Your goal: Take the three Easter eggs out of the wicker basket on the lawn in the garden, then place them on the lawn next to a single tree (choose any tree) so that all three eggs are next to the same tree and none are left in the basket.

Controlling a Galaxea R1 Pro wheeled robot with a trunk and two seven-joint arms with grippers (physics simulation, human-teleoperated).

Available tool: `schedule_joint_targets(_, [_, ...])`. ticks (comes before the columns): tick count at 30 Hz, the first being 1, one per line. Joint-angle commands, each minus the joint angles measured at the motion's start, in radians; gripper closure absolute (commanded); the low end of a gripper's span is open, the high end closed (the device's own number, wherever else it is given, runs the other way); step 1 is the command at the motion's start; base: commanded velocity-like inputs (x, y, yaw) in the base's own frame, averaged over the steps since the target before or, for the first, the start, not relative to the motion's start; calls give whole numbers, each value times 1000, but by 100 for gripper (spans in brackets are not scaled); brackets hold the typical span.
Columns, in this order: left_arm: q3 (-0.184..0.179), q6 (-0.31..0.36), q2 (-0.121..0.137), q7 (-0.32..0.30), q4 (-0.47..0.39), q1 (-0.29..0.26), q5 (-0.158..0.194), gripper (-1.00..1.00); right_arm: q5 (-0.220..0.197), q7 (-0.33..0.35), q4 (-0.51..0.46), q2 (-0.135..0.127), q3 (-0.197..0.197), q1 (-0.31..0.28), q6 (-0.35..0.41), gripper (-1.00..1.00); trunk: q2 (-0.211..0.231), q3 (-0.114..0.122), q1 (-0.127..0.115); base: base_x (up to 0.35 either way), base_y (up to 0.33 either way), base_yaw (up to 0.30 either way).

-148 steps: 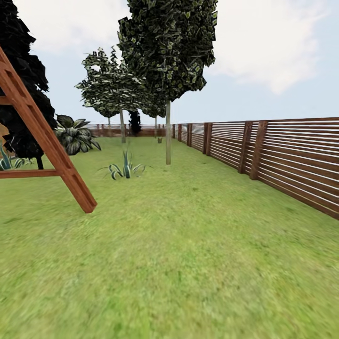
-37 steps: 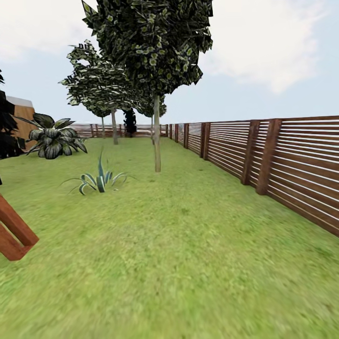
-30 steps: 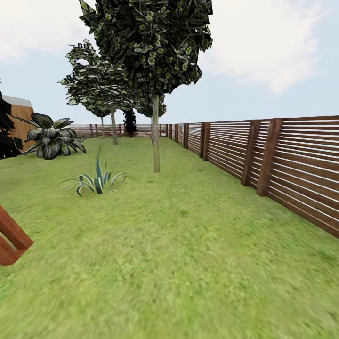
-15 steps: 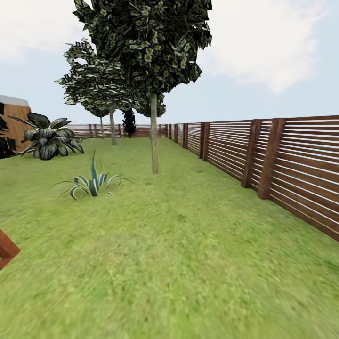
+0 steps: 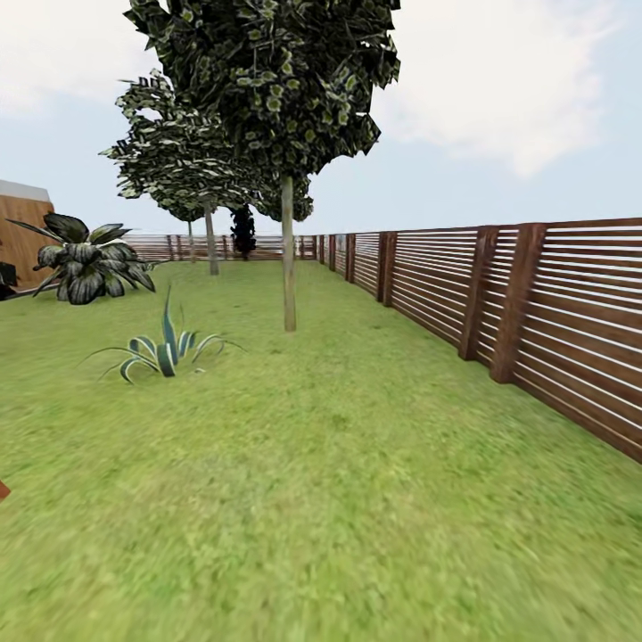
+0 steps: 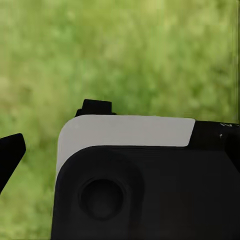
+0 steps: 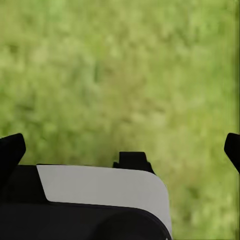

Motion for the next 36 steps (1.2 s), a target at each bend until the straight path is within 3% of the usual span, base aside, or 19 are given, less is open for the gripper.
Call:
schedule_joint_targets(1, [2,1,0,-5,-2,0,10,-100,0,0,1,0,0,-1,-3,-100,0,-1,1,312,-112,0])
schedule_joint_targets(36, [1,1,0,-6,-1,0,9,-100,0,0,1,0,0,-1,-3,-100,0,-1,1,312,-110,0])
